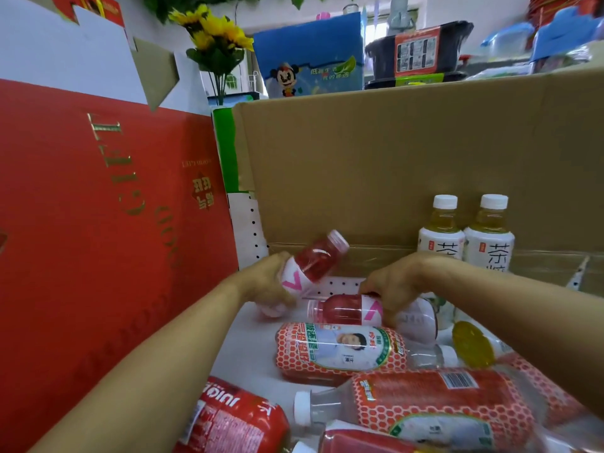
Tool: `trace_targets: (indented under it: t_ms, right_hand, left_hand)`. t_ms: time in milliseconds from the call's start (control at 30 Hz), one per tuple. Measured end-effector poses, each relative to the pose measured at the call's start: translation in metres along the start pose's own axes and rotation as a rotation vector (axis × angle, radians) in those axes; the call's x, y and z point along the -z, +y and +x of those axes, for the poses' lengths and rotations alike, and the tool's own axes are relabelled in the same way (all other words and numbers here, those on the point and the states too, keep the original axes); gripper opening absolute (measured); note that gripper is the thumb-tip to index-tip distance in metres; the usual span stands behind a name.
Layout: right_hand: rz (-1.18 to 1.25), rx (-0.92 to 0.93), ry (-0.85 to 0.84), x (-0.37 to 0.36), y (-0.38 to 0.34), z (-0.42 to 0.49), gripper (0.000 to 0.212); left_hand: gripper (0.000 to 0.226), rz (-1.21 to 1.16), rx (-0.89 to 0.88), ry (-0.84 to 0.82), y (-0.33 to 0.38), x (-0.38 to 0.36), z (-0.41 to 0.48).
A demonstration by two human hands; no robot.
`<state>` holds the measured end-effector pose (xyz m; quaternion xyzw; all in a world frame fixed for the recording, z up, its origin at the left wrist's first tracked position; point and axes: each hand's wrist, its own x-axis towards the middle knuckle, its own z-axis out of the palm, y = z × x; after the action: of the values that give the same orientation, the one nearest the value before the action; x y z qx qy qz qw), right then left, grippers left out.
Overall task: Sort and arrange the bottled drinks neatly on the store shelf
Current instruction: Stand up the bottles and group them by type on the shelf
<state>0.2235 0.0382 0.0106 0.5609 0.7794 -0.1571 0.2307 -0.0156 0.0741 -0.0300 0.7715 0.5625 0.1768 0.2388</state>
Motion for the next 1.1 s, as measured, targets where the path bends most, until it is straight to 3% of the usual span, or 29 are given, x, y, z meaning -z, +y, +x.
trace_targets:
  t_ms: [67, 167, 433, 600, 700, 967, 1100]
  right_hand:
    - [-0.017, -0.017, -0.038, 0.004, -0.001, 0.005, 0.060]
    - [-0.032, -0.037, -0.022, 0.003, -0.001, 0.010, 0.058]
    - [0.306, 0.119, 0.230, -0.017, 0.010, 0.010, 0.050]
    - [0.812, 0.274, 0.647, -0.019, 0.010, 0.001, 0.060]
    - [1.037, 0.303, 0.785, -0.016, 0.000, 0.008, 0.068]
    - [1.174, 0.228, 0.770, -0.028, -0.019, 0.035, 0.070]
    - [1.051, 0.186, 0.656, -0.022, -0.020, 0.029, 0.059]
  left_hand:
    - [0.063, -0.311, -0.006, 0.038, 0.000, 0.002, -0.005]
    - [0.060, -0.524, 0.050, 0.056, 0.000, -0.004, -0.002]
    - [0.063, -0.580, 0.086, 0.007, -0.010, -0.011, -0.005]
    - [0.063, -0.609, 0.121, 0.047, -0.006, -0.002, -0.013]
    - [0.069, -0.617, 0.136, 0.072, 0.002, 0.000, -0.015]
    - [0.075, -0.617, 0.131, 0.095, 0.010, -0.004, -0.024]
    - [0.052, -0.423, 0.151, 0.086, 0.024, -0.002, -0.035]
